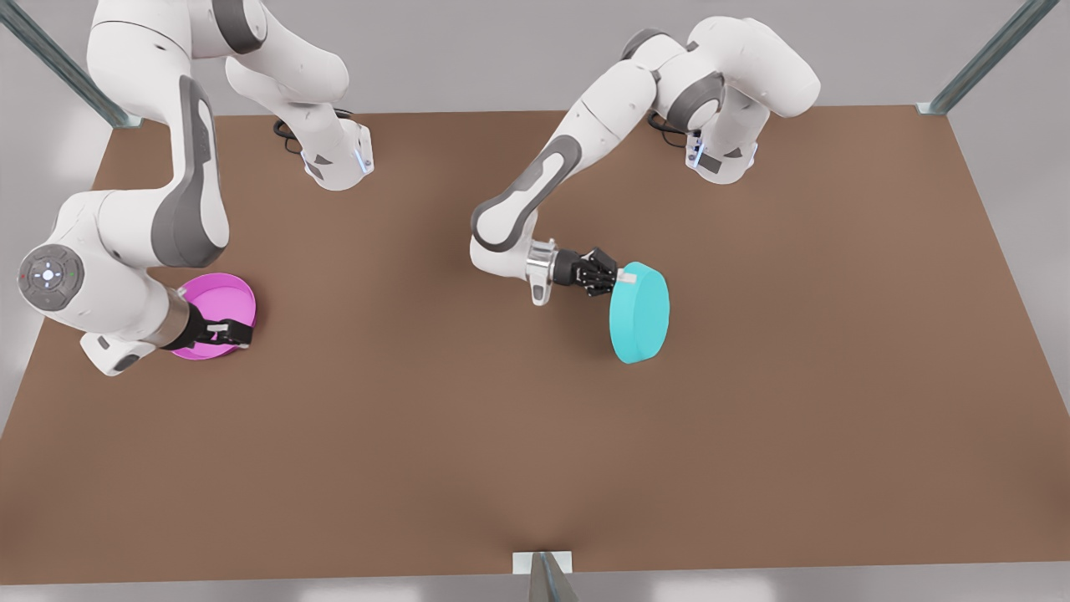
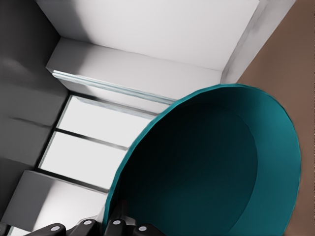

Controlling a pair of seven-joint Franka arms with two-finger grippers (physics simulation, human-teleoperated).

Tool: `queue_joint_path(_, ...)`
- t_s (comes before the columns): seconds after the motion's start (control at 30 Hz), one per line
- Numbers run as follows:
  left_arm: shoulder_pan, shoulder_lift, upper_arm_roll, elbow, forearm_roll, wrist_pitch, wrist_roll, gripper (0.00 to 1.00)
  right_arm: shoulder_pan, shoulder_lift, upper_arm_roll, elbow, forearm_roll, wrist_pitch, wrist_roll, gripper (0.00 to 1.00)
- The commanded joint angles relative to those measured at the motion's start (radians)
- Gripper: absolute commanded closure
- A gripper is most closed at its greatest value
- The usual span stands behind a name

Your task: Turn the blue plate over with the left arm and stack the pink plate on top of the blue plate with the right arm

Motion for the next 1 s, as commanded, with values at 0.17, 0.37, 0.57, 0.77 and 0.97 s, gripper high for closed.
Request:
queue_joint_path(0.17, -0.030, 0.044, 0.002, 0.000, 0.053, -0.010, -0.016, 0.79, 0.000, 0.000, -0.001, 0.000, -0.002, 0.000, -0.001, 0.00)
queue_joint_path(0.37, -0.037, 0.077, 0.000, 0.000, 0.045, -0.027, -0.052, 0.79, 0.001, -0.002, -0.001, 0.000, 0.000, 0.000, -0.002, 0.00)
queue_joint_path(0.57, -0.045, 0.099, 0.000, 0.000, 0.027, -0.042, -0.061, 0.79, 0.000, -0.002, -0.001, 0.000, 0.000, 0.000, -0.002, 0.00)
queue_joint_path(0.77, -0.051, 0.113, -0.001, 0.003, -0.001, -0.047, -0.061, 0.21, 0.001, -0.002, -0.001, 0.000, 0.000, 0.000, -0.002, 0.00)
queue_joint_path(0.97, -0.059, 0.126, -0.007, 0.023, -0.060, -0.068, -0.061, 0.17, 0.003, -0.002, -0.001, 0.000, 0.002, 0.000, -0.002, 0.00)
